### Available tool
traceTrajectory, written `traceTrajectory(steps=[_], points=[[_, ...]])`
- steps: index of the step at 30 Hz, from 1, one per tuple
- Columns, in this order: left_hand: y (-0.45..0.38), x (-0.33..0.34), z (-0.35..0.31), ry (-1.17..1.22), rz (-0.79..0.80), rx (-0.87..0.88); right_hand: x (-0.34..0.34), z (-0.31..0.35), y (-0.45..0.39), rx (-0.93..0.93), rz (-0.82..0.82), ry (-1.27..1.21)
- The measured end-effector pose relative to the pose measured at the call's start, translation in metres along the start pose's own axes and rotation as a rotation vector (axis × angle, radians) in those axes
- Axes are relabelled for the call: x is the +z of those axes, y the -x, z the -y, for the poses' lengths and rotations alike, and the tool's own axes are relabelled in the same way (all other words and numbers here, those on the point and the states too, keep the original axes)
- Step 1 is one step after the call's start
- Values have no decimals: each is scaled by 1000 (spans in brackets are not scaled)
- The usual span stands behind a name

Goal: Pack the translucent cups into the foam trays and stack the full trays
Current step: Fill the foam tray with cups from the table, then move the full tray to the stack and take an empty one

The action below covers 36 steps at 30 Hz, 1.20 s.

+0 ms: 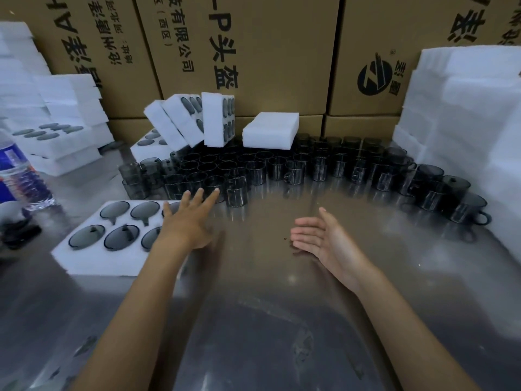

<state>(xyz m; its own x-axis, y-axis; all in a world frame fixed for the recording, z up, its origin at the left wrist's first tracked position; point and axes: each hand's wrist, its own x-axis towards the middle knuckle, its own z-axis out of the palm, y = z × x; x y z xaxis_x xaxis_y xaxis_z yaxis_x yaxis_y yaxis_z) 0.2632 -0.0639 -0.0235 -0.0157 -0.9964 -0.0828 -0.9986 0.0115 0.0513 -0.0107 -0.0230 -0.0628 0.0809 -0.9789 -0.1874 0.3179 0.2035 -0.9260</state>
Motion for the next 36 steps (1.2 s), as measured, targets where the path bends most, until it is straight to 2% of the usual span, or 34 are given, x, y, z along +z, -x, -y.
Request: traceTrajectory(steps=[7,14,18,21,24,26,29,33,36], points=[[-23,5,64,-15,-120,49,3,1,1,-11,11,9],[-38,-2,101,-124,-94,110,3,1,2,-17,11,0],[-39,0,100,-203,-120,102,2,-2,-1,-29,1,-6],[-31,7,72,-204,-225,148,1,-5,-5,-47,-4,-4],[-20,11,21,-95,-354,308,2,-7,-5,-95,-42,1],[-15,13,-19,-6,-382,416,6,-8,-4,-130,-109,-14],[-8,14,-83,166,-318,518,17,-7,1,-128,-193,60],[5,8,-156,427,-227,567,11,3,13,-143,-201,407],[12,2,-195,532,-217,603,-18,29,30,-230,-292,586]])
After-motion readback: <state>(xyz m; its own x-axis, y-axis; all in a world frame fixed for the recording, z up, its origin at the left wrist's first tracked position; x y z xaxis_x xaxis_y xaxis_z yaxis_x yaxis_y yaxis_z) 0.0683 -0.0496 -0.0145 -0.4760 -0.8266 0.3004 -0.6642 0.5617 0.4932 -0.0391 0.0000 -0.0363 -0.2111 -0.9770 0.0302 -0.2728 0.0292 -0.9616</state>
